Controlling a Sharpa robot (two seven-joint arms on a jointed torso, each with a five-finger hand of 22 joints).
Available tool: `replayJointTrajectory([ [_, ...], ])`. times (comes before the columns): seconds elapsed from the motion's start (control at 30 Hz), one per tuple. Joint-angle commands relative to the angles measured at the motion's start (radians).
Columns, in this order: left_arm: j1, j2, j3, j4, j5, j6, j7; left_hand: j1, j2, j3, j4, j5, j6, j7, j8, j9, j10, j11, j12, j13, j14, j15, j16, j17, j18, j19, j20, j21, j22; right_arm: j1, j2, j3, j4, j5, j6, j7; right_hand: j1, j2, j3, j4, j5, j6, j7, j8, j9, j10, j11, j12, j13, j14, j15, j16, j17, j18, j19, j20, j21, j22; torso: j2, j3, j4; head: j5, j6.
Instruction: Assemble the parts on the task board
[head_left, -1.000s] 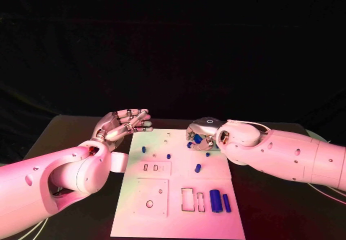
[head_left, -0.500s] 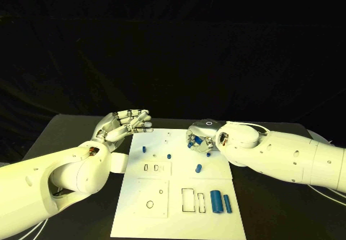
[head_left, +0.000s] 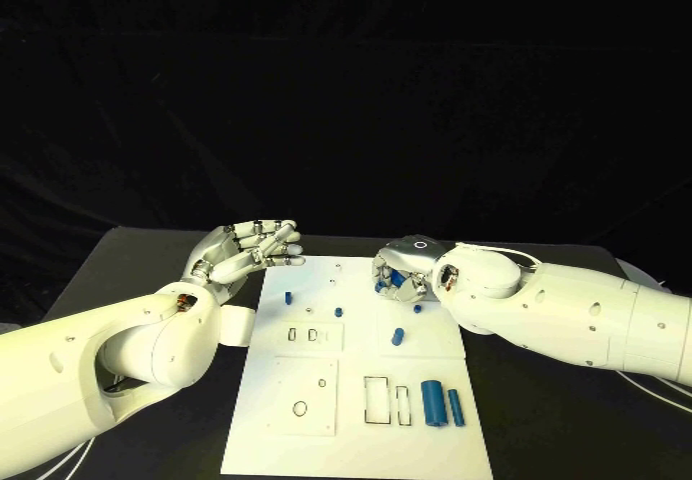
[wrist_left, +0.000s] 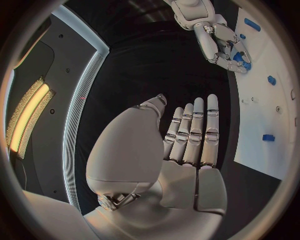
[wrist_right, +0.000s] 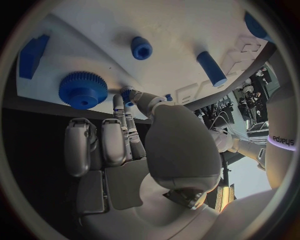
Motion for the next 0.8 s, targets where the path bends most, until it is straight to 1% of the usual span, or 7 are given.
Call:
replayJointTrajectory([
  [0.03, 0.002, 0.002, 0.001, -0.002, -0.005, 0.019, 0.001, -0.002, -0.005, 0.005, -0.001, -0.005, 0.006, 0.016, 0.003, 0.001, 0.010, 0.000, -0.007, -0.001, 0.007, 0.001, 0.004, 0.001, 0.014, 0.005, 0.001, 0.005, 0.001, 0.001, -0.005, 0.001, 0.018, -0.017, -0.067, -0.027, 0.005, 0.018, 0.005, 0.002, 0.006, 0.009, 0.001, 0.006, 0.020, 0.008, 0.000, 0.005, 0.001, 0.033, -0.005, 0.007, 0.001, -0.013, 0.008, -0.001, 0.007, 0.003, 0.000, -0.0010, 0.0001, -0.001, 0.005],
  [0.13, 0.002, 0.003, 0.001, -0.004, -0.005, 0.020, 0.001, -0.002, -0.005, 0.005, -0.001, -0.005, 0.006, 0.016, 0.003, 0.001, 0.010, 0.000, -0.007, -0.001, 0.007, 0.001, 0.004, 0.001, 0.014, 0.005, 0.001, 0.005, 0.001, 0.005, -0.005, 0.003, 0.029, -0.014, -0.082, -0.036, 0.003, 0.017, 0.004, 0.003, 0.004, 0.008, 0.000, 0.007, 0.022, 0.009, 0.000, 0.004, 0.001, 0.034, -0.006, 0.008, 0.003, -0.014, 0.012, -0.002, 0.011, 0.010, 0.001, -0.0019, 0.0006, -0.003, 0.009],
  [0.23, 0.002, 0.003, 0.001, -0.007, -0.005, 0.021, 0.000, -0.001, -0.005, 0.007, -0.001, -0.005, 0.005, 0.016, 0.002, 0.001, 0.010, 0.000, -0.007, -0.001, 0.007, 0.001, 0.004, 0.002, 0.014, 0.006, 0.001, 0.007, 0.001, 0.011, 0.006, 0.004, 0.022, -0.011, -0.102, -0.047, -0.002, 0.016, 0.004, 0.005, 0.001, 0.005, 0.000, 0.008, 0.025, 0.009, 0.000, 0.003, 0.002, 0.034, -0.006, 0.013, 0.007, -0.016, 0.017, -0.002, 0.017, 0.020, 0.002, -0.0020, 0.0022, -0.004, 0.013],
  [0.37, 0.002, 0.004, 0.001, -0.009, -0.005, 0.023, -0.001, -0.001, -0.005, 0.007, -0.002, -0.005, 0.004, 0.017, 0.002, 0.000, 0.009, 0.001, -0.008, -0.002, 0.007, 0.001, 0.005, 0.002, 0.014, 0.006, 0.000, 0.007, 0.002, 0.016, 0.032, 0.005, -0.008, -0.007, -0.120, -0.053, -0.006, 0.015, 0.003, 0.007, -0.003, 0.002, 0.000, 0.009, 0.027, 0.008, 0.000, 0.001, 0.002, 0.035, -0.006, 0.014, 0.008, -0.016, 0.016, -0.003, 0.017, 0.020, 0.004, -0.0029, 0.0062, -0.006, 0.016],
  [0.43, 0.002, 0.006, 0.001, -0.010, -0.005, 0.024, -0.001, -0.001, -0.005, 0.007, -0.002, -0.005, 0.004, 0.017, 0.002, 0.000, 0.009, 0.001, -0.008, -0.002, 0.007, 0.001, 0.005, 0.002, 0.014, 0.006, 0.000, 0.007, 0.002, 0.018, 0.053, 0.005, -0.032, -0.004, -0.130, -0.052, -0.007, 0.015, 0.003, 0.007, -0.005, 0.001, 0.000, 0.009, 0.029, 0.007, 0.000, 0.000, 0.002, 0.035, -0.006, 0.015, 0.009, -0.016, 0.017, -0.003, 0.018, 0.022, 0.004, -0.0033, 0.0077, -0.006, 0.015],
  [0.57, 0.002, 0.010, 0.001, -0.011, -0.005, 0.025, -0.003, -0.001, -0.006, 0.008, -0.002, -0.005, 0.004, 0.017, 0.001, 0.000, 0.009, 0.001, -0.009, -0.002, 0.007, 0.001, 0.005, 0.003, 0.014, 0.006, 0.000, 0.008, 0.002, 0.019, 0.090, 0.006, -0.069, 0.001, -0.140, -0.047, -0.006, 0.014, 0.004, 0.006, -0.006, -0.001, 0.000, 0.009, 0.030, 0.007, 0.000, -0.001, 0.002, 0.035, -0.006, 0.017, 0.012, -0.017, 0.018, -0.003, 0.020, 0.025, 0.006, -0.0014, 0.0087, -0.003, 0.015],
  [0.8, 0.002, 0.014, 0.001, -0.014, -0.005, 0.026, -0.004, 0.000, -0.006, 0.008, -0.002, -0.005, 0.003, 0.018, 0.001, 0.000, 0.008, 0.002, -0.011, -0.002, 0.007, 0.001, 0.005, 0.003, 0.014, 0.006, 0.000, 0.009, 0.003, 0.019, 0.152, 0.006, -0.126, 0.014, -0.142, -0.031, -0.008, 0.013, 0.004, 0.006, -0.007, -0.005, 0.001, 0.009, 0.032, 0.003, 0.001, -0.004, 0.001, 0.036, -0.005, 0.021, 0.016, -0.017, 0.019, -0.003, 0.022, 0.028, 0.007, -0.0022, 0.0100, 0.000, 0.014],
])
